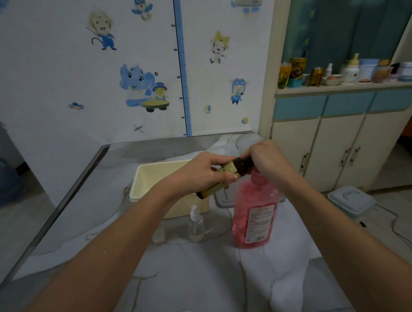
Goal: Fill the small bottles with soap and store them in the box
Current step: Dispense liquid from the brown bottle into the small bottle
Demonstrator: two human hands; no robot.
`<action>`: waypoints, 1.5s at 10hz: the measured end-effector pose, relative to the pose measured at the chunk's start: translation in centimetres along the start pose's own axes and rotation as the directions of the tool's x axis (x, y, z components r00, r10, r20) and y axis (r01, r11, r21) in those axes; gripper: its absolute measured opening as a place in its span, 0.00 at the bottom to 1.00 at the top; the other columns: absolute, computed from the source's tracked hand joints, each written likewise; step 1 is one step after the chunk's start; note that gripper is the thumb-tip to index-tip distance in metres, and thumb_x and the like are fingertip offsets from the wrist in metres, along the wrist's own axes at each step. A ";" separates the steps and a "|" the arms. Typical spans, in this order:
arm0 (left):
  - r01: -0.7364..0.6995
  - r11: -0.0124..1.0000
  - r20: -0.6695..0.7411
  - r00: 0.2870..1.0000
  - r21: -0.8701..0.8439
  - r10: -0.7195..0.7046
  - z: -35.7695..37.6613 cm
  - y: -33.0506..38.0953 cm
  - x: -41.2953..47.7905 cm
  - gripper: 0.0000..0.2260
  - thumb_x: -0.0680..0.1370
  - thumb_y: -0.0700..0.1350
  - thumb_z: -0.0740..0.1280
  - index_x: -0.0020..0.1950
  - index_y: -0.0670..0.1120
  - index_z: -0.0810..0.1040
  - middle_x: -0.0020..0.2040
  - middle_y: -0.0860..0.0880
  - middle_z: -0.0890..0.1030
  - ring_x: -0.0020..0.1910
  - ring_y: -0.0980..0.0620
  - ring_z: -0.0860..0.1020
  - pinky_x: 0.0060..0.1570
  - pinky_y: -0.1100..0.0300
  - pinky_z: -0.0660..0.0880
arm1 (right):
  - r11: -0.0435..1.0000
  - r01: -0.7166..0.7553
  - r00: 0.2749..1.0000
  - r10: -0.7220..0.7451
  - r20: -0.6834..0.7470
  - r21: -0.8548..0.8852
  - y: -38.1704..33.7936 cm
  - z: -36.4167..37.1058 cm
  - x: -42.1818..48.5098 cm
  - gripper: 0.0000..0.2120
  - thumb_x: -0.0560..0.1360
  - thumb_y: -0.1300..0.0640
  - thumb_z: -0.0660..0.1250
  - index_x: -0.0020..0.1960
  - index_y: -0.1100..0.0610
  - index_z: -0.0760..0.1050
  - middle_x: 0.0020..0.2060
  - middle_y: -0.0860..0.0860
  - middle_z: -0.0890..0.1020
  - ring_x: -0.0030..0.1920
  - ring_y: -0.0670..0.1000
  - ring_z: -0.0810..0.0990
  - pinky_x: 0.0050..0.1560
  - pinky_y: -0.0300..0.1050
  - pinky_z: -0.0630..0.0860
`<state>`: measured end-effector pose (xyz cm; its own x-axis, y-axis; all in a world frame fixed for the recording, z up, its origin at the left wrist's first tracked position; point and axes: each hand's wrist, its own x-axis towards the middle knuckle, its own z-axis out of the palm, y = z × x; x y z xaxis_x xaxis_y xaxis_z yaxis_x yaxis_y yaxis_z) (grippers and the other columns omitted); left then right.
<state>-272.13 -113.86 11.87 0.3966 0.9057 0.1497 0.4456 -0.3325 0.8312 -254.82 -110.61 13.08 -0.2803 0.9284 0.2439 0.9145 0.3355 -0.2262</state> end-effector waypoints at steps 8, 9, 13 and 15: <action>0.005 1.000 -0.001 1.000 -0.022 -0.005 0.6 -1.1 0.1 0.16 0.75 0.39 0.70 0.62 0.52 0.80 0.51 0.46 0.84 0.42 0.52 0.82 0.51 0.54 0.80 | 0.765 -0.291 0.945 0.323 0.048 0.575 0.2 1.9 0.0 0.14 0.73 0.58 0.59 0.50 0.62 0.80 0.35 0.57 0.79 0.29 0.50 0.75 0.28 0.43 0.73; 0.010 1.000 -0.008 1.000 -0.025 -0.010 0.8 -1.5 0.0 0.16 0.75 0.40 0.70 0.62 0.52 0.80 0.50 0.47 0.84 0.42 0.52 0.82 0.52 0.50 0.80 | 0.795 -0.277 0.952 0.302 0.044 0.539 0.7 2.6 0.1 0.16 0.73 0.58 0.56 0.49 0.63 0.80 0.37 0.60 0.80 0.29 0.51 0.73 0.28 0.42 0.71; -0.022 0.999 -0.020 1.000 -0.029 0.021 0.3 -0.7 0.1 0.16 0.75 0.39 0.70 0.62 0.50 0.80 0.47 0.49 0.84 0.40 0.53 0.81 0.46 0.61 0.79 | 0.883 -0.212 0.976 0.213 0.045 0.419 -0.5 0.5 -0.2 0.19 0.63 0.67 0.71 0.52 0.54 0.81 0.48 0.50 0.80 0.49 0.51 0.79 0.46 0.37 0.72; -0.009 0.999 -0.024 1.000 -0.033 0.008 0.9 -1.8 0.0 0.16 0.74 0.40 0.71 0.61 0.52 0.81 0.45 0.52 0.84 0.40 0.55 0.82 0.49 0.57 0.79 | 0.969 -0.028 0.992 0.056 -0.109 0.246 1.5 2.6 -0.4 0.12 0.71 0.57 0.56 0.37 0.54 0.79 0.25 0.48 0.75 0.26 0.51 0.72 0.25 0.41 0.69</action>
<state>-272.17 -113.49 9.85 0.3812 0.9089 0.1691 0.4152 -0.3317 0.8471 -254.14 -110.04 10.17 -0.1948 0.9229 0.3323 0.8221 0.3384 -0.4579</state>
